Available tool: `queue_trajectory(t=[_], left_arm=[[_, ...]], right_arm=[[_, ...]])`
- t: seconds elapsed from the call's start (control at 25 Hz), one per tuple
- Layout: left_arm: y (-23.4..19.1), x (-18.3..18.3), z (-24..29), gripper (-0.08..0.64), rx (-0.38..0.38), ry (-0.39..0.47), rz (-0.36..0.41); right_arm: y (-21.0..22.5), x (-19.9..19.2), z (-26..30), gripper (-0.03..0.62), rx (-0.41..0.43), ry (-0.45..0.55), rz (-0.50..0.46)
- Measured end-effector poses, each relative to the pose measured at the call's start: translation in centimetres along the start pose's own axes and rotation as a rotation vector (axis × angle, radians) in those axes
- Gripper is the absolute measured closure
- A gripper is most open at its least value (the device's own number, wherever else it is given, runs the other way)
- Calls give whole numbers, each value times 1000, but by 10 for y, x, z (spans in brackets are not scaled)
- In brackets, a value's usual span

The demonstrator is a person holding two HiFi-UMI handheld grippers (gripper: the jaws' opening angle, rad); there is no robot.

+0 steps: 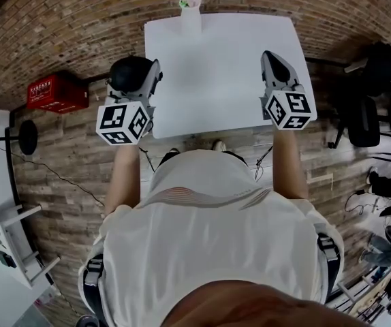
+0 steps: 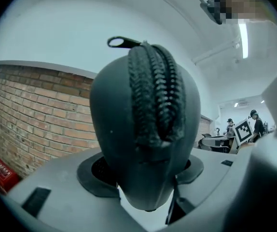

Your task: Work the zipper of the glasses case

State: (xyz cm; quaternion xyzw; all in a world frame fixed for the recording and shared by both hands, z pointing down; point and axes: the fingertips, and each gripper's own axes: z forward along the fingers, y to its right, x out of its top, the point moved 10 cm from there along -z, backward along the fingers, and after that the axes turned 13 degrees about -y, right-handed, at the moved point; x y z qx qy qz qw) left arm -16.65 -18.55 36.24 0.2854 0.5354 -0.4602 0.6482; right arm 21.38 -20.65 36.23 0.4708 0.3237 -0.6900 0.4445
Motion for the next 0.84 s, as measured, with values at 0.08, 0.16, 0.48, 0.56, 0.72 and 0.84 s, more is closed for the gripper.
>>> queue_trajectory(t=[0.08, 0.16, 0.48, 0.56, 0.72, 0.84], left_arm=[[1, -1, 0, 288, -3, 0, -3], [3, 0, 1, 288, -10, 2, 0], [4, -2, -1, 288, -16, 4, -29], [3, -2, -2, 288, -19, 6, -41], [5, -1, -2, 288, -21, 7, -38], [7, 0, -2, 288, -24, 7, -36]], right_arm=[[-3, 0, 0, 541, 17, 5, -1], [-6, 0, 1, 541, 29, 7, -8], [-11, -1, 0, 540, 58, 2, -24], [-12, -1, 1, 540, 65, -1, -31], [-14, -2, 0, 541, 73, -5, -36], [-15, -2, -1, 541, 77, -6, -40]])
